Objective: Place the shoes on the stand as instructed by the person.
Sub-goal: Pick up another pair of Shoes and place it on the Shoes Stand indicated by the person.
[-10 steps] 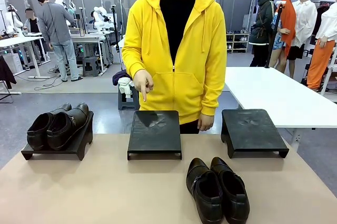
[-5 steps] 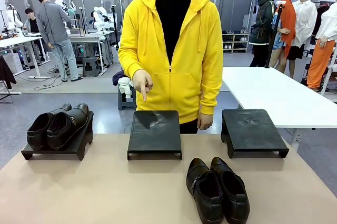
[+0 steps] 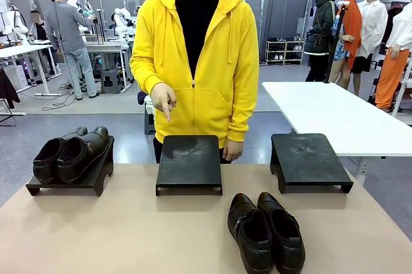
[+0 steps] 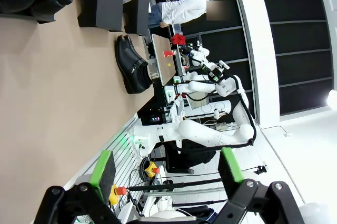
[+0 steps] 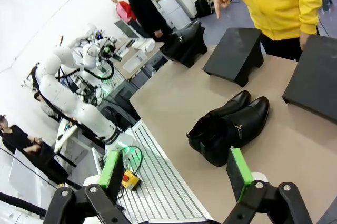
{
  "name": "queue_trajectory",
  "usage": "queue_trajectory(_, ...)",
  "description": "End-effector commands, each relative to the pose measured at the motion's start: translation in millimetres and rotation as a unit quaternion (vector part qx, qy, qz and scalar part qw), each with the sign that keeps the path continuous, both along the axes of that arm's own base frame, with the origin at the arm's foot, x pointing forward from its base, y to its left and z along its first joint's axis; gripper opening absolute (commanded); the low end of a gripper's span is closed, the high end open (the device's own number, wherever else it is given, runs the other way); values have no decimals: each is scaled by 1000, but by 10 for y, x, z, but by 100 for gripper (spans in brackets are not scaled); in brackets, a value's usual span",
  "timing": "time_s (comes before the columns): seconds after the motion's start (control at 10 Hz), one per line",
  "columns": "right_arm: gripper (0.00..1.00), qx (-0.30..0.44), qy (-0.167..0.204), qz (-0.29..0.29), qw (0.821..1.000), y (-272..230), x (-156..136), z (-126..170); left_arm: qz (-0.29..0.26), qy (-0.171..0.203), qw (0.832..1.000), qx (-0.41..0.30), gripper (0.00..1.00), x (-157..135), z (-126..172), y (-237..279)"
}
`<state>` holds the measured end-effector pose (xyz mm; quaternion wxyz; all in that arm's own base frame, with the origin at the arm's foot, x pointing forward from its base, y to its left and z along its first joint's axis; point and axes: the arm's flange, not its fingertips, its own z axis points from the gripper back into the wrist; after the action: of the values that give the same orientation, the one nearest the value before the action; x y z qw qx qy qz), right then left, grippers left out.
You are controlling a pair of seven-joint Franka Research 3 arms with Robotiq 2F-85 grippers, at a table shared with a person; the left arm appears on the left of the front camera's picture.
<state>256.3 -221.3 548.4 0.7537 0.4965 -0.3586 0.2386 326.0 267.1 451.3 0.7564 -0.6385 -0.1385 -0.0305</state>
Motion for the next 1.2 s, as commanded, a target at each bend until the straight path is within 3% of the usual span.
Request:
queue_trajectory(0.0,100,-39,-16,29,999,286,-109,8,4,-8,1000,0,100,-25,7,-35)
queue_trajectory(0.3,100,-115,-20,72,991,831,-138,-62,4,-8,1000,0,100,-25,7,-35)
queue_trajectory(0.7,100,-232,-40,149,960,1707,-166,-168,4,-8,1000,0,100,-25,7,-35)
queue_trajectory(1.1,100,-301,-52,166,938,2118,-101,-269,4,-8,1000,0,100,-25,7,-35)
